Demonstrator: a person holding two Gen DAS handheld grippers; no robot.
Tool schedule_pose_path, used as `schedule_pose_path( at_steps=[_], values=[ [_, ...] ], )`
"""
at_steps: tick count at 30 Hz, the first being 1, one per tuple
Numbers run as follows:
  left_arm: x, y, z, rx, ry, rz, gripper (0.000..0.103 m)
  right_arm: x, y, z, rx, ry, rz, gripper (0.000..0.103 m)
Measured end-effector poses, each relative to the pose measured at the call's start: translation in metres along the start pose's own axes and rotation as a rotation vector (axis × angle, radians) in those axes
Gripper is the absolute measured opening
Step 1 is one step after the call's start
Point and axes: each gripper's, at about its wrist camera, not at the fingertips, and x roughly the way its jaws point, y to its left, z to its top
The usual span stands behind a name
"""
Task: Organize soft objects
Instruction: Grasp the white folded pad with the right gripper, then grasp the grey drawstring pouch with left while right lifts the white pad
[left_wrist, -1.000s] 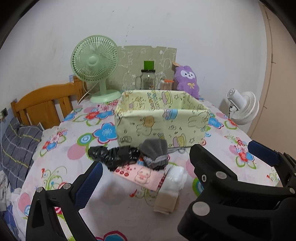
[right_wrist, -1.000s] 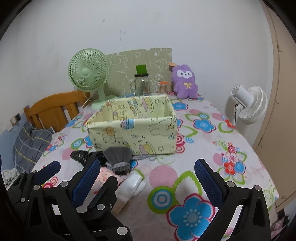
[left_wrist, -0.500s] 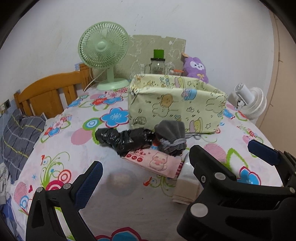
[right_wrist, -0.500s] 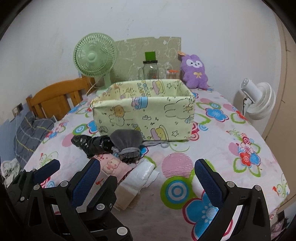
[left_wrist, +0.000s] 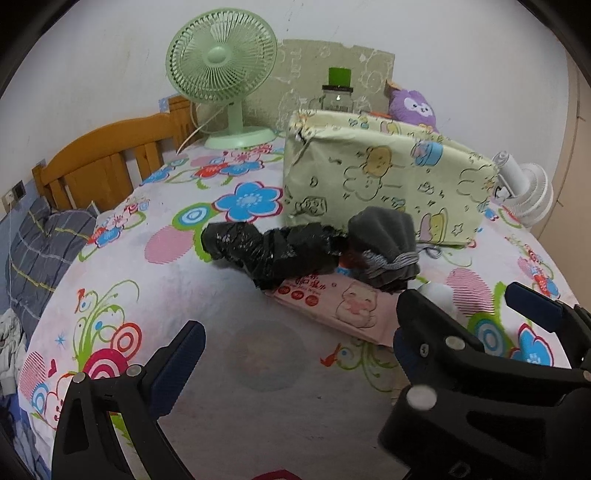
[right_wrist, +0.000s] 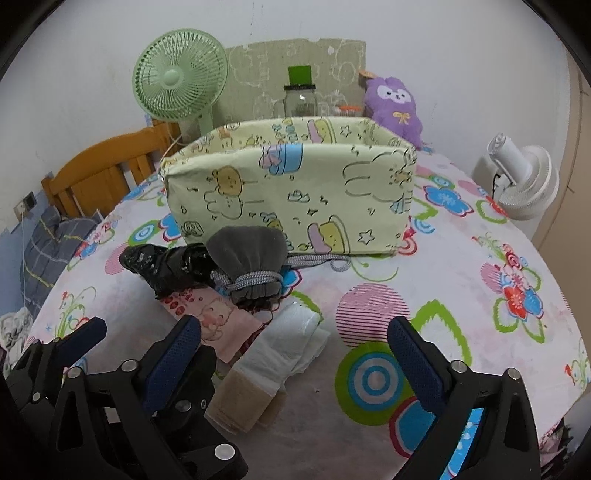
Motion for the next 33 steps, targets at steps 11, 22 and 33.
schedule_pose_path(
  at_steps=[11,22,33],
  values=[
    [0.013,-0.011,-0.006,0.034,0.069,-0.037,0.102,0.024,-0.001,-0.005,-0.005,0.101,0.056,0.058],
    [0.01,-0.022,-0.005,0.051,0.073,-0.039,0.101,0.021,-0.01,-0.006,0.006,0.094,0.087,0.028],
    [0.005,-0.044,0.01,0.062,0.023,-0.05,0.099,0.007,-0.035,0.005,0.051,0.03,0.067,0.027]
  ],
)
